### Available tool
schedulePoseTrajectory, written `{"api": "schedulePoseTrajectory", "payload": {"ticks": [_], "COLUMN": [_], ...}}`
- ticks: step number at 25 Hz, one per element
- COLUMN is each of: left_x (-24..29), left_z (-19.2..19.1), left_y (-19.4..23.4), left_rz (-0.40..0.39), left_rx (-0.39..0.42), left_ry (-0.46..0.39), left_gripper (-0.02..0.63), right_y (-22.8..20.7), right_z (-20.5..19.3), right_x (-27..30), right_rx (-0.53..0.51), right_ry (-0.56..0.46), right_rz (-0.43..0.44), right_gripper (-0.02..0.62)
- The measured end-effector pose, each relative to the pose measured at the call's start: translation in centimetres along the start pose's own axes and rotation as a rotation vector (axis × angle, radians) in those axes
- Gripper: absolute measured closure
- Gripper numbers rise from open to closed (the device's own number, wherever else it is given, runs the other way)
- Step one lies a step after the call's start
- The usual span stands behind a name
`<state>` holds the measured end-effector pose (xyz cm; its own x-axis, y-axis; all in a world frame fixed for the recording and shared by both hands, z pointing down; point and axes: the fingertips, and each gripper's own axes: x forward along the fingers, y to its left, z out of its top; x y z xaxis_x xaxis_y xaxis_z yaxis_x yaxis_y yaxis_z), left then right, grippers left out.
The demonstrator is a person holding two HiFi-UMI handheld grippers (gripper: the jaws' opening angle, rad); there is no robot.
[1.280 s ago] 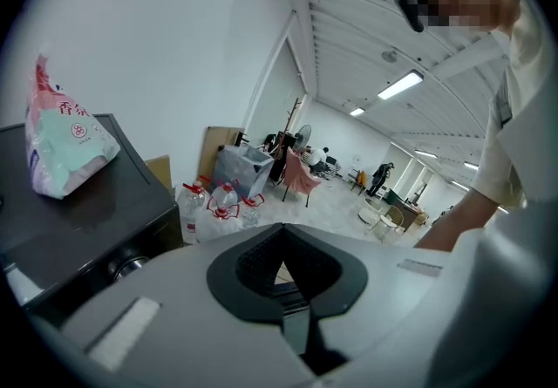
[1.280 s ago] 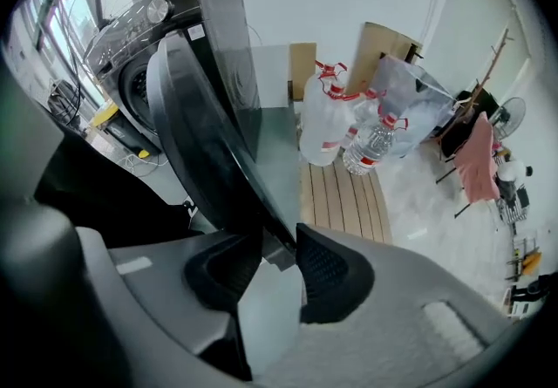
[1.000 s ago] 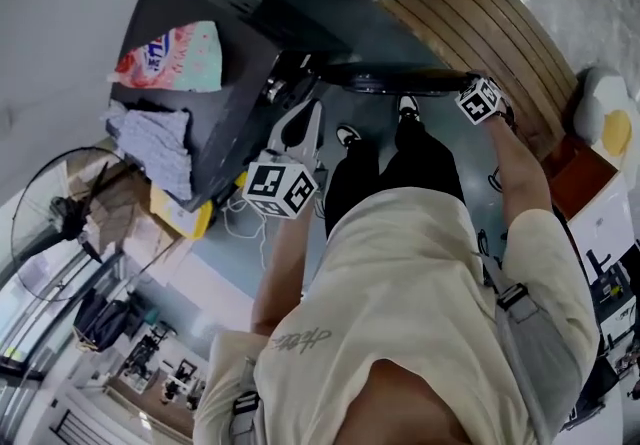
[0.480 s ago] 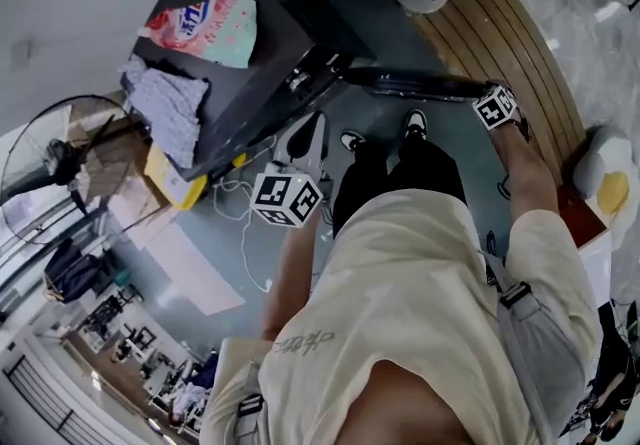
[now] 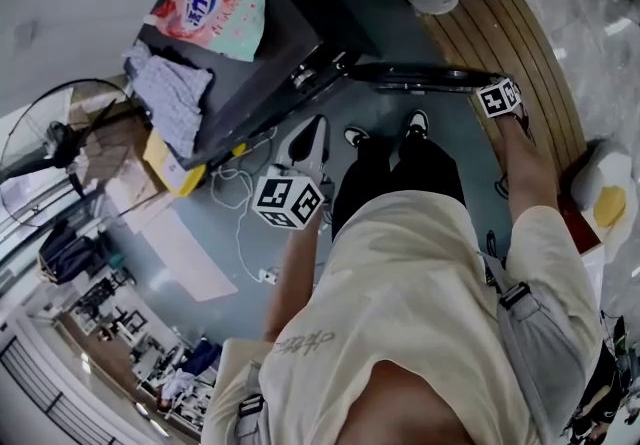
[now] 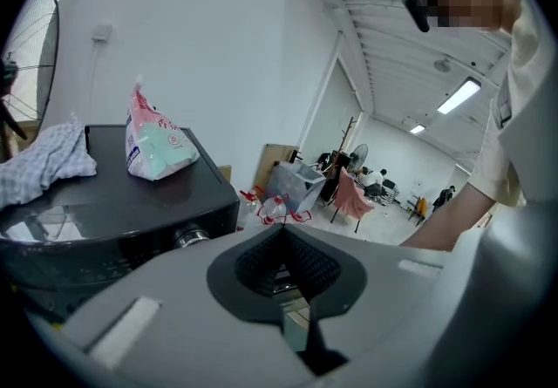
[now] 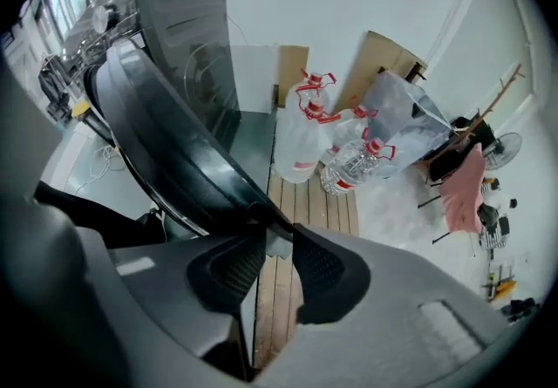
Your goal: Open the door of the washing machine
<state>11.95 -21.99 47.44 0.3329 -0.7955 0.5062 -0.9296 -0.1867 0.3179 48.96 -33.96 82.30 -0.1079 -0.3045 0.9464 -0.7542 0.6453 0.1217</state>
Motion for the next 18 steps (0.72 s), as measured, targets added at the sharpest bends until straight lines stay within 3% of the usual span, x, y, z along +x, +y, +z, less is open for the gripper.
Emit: {"api": "schedulePoseTrajectory", "payload": {"ticks": [6, 9, 12, 18], "left_x": [1.0, 1.4, 1.7, 1.5], "left_z": [-0.4, -0.2, 0.0, -0.2], "left_y": [0.0, -0.1, -0.3, -0.6], "left_rz": [-0.007, -0.007, -0.011, -0.001], "left_rx": [-0.001, -0.006, -0.001, 0.010], "left_ry": [0.027, 0.030, 0.031, 0.036], "left_gripper": [0.588, 0.588, 0.588, 0.588], "right_y": [-1.6, -2.1, -2.3, -3.2], "right_z": [1.1, 2.5, 1.7, 1.5], "right_x": [0.3, 0.3, 0.5, 0.9], "right_rx": [0.137, 0.185, 0.254, 0.255], "right_ry": [0.003, -0.061, -0.023, 0.003], "right_rz": [-0.023, -0.002, 0.017, -0.002], "right_gripper": [0.518, 0.544, 0.558, 0.568]}}
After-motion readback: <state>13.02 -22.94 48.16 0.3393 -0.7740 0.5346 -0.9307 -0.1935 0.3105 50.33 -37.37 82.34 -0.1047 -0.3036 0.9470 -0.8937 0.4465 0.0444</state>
